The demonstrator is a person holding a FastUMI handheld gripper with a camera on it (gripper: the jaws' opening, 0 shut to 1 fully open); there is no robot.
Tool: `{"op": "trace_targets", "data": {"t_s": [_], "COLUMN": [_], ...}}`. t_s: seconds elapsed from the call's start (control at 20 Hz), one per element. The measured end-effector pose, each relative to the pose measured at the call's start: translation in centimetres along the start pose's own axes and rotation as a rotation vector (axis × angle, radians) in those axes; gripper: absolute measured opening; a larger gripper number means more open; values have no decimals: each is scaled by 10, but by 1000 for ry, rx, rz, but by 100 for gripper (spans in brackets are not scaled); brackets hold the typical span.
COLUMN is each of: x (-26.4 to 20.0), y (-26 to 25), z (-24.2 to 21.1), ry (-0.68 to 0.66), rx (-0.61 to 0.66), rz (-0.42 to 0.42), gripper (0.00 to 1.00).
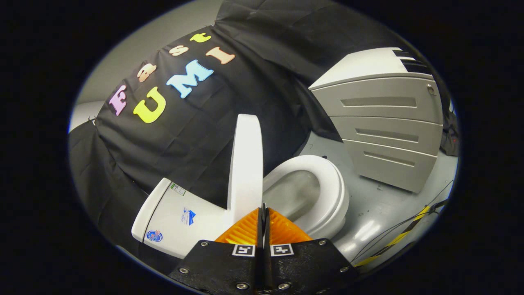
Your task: Open the toilet lid.
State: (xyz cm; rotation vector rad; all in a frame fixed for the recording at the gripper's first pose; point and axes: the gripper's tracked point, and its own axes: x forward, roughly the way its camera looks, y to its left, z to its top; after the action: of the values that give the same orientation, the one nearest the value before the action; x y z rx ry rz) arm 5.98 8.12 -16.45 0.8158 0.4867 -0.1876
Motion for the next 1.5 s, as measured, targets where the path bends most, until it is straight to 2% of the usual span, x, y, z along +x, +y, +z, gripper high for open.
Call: {"op": "trace_targets", "data": {"t_s": [1.5], "x": [-26], "y": [95], "z": [3], "ry": [-37], "rx": [-334], "rz": [9], "gripper": [0]}}
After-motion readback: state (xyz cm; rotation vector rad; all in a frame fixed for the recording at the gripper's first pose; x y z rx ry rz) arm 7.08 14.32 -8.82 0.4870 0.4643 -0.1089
